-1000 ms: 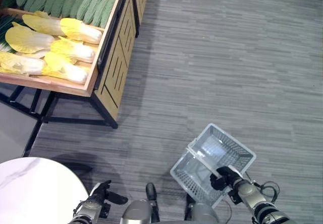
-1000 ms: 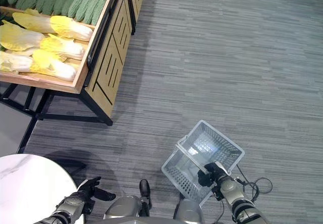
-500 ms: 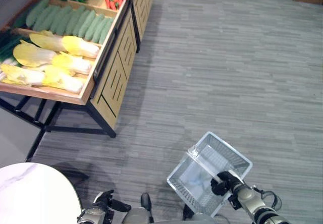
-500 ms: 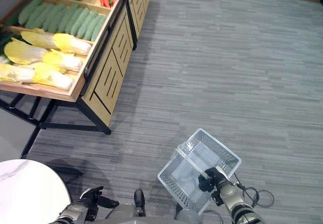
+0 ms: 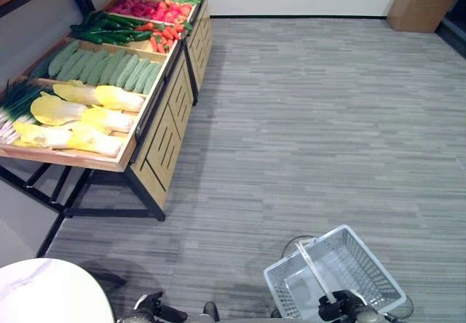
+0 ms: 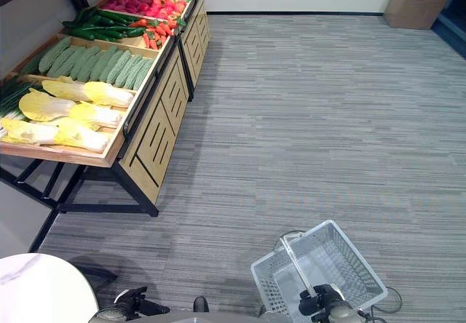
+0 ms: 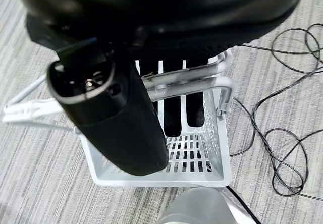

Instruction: Get the vegetables into the basket

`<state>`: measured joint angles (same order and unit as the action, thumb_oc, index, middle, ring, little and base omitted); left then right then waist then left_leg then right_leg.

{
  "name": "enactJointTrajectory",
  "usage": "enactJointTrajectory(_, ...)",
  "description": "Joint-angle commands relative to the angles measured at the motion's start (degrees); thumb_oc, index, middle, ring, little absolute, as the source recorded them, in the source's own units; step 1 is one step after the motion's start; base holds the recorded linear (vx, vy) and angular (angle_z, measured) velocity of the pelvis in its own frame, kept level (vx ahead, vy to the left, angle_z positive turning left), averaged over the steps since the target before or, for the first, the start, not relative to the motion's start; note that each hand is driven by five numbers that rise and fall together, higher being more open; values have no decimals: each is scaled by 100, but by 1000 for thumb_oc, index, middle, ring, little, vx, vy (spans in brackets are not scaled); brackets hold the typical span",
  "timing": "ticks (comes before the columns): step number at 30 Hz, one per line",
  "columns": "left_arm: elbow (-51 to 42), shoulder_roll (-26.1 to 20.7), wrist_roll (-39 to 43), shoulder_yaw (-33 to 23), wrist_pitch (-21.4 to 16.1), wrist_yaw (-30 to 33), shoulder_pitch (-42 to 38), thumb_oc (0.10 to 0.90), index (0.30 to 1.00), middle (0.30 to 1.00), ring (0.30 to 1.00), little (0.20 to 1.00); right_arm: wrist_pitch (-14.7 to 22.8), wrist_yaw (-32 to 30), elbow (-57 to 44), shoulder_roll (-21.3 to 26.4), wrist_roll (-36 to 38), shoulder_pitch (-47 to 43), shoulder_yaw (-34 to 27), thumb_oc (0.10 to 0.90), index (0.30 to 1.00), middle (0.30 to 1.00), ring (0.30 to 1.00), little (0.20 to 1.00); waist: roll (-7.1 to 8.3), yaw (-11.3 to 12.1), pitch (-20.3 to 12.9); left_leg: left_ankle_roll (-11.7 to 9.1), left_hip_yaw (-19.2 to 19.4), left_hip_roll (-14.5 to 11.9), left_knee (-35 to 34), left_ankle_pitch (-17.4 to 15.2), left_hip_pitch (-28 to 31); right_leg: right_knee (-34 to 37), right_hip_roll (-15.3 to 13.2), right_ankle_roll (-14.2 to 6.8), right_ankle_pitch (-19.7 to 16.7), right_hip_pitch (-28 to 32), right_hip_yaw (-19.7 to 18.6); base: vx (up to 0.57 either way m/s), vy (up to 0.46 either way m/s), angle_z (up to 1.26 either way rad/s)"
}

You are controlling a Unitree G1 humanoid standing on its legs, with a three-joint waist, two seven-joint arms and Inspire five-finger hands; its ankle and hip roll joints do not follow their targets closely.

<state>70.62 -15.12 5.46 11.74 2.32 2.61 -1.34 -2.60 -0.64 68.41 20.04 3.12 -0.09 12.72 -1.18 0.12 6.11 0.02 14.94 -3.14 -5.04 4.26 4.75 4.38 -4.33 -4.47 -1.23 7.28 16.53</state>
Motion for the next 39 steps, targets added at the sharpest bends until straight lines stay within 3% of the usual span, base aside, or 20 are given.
enactJointTrajectory(1,392,4,-237,37,-10,71,-330,900,1000,1000,1000,1000,128,78,89,-122,136,-375,111,400,300,300,300,300,134,31,217,72,-43,236,4,-797,358,-444,50,-51,518,-55,-368,0,0,0)
enactJointTrajectory(9,405,-10,-216,14,-36,80,-309,900,1000,1000,1000,1000,153,69,215,-157,305,-299,-71,400,300,300,300,300,151,28,223,155,-27,306,46,-908,356,-484,-11,-140,442,-95,-465,35,74,-5)
enactJointTrajectory(15,397,-51,-243,20,-51,53,-318,900,1000,1000,1000,1000,155,68,216,-105,332,-316,-158,400,300,300,300,300,162,59,372,247,-36,361,657,-1217,21,-715,-140,-213,409,-262,-539,32,130,-7)
enactJointTrajectory(20,385,-158,-266,-15,-73,26,-306,900,1000,1000,1000,1000,145,100,185,-13,344,-361,-265,400,300,300,300,300,84,73,568,485,74,485,761,-1428,-105,-1597,-332,-442,67,-834,-664,102,271,-13)
enactJointTrajectory(21,342,-185,-255,-28,-74,13,-307,900,1000,1000,1000,1000,141,108,176,18,333,-382,-273,400,300,300,300,300,59,99,674,584,139,536,747,-1512,-46,-2222,-452,-487,-42,-1125,-600,110,241,-18)
enactJointTrajectory(23,316,-219,-241,-31,-66,16,-313,900,1000,1000,1000,1000,143,106,146,20,356,-389,-286,400,300,300,300,300,62,106,773,612,197,567,726,-1537,20,-2642,-503,-514,-99,-1392,-582,98,166,-26)
enactJointTrajectory(26,280,-245,-209,-45,-67,8,-326,900,1000,1000,1000,1000,154,103,140,13,422,-388,-300,400,300,300,300,300,41,141,808,616,257,570,697,-1542,67,-2388,-423,-511,-160,-1482,-606,76,54,-7)
enactJointTrajectory(27,285,-250,-218,-41,-75,-3,-357,900,1000,1000,1000,1000,169,91,119,-9,490,-410,-301,400,300,300,300,300,21,150,810,574,301,554,617,-1493,87,-1598,-233,-520,-290,-1511,-702,92,41,6)
enactJointTrajectory(28,285,-250,-218,-41,-75,-3,-358,900,1000,1000,1000,1000,169,91,119,-10,490,-411,-301,400,300,300,300,300,19,162,808,573,312,551,620,-1495,84,-1582,-226,-518,-302,-1510,-712,133,-4,-2)
enactJointTrajectory(29,331,-251,-240,-71,-58,9,-382,900,1000,1000,1000,1000,179,84,104,-30,516,-401,-287,400,300,300,300,300,61,208,807,526,381,545,582,-1485,116,-751,-153,-585,-491,-1526,-705,136,-49,-12)
enactJointTrajectory(32,356,-233,-255,-113,-40,10,-413,900,1000,1000,1000,1000,181,109,36,-46,494,-362,-231,400,300,300,300,300,155,243,790,426,468,560,621,-1546,219,59,-38,-705,-647,-1586,-532,212,-95,-15)
enactJointTrajectory(36,360,-189,-243,-110,-40,-11,-408,900,1000,1000,1000,1000,182,158,24,-32,456,-312,-162,400,300,300,300,300,174,172,730,325,392,573,580,-1588,479,62,144,-704,-554,-1625,-498,320,-149,10)
enactJointTrajectory(38,393,-161,-259,-66,-17,-38,-407,900,1000,1000,1000,1000,187,190,25,-6,475,-240,-142,400,300,300,300,300,134,80,664,245,244,526,616,-1588,631,-139,251,-583,-461,-1580,-627,451,-242,22)
enactJointTrajectory(39,408,-109,-257,-19,2,-52,-432,900,1000,1000,1000,1000,192,209,42,51,522,-222,-97,400,300,300,300,300,68,-6,556,107,87,373,764,-1493,714,-354,399,-381,-321,-1506,-766,484,-313,33)
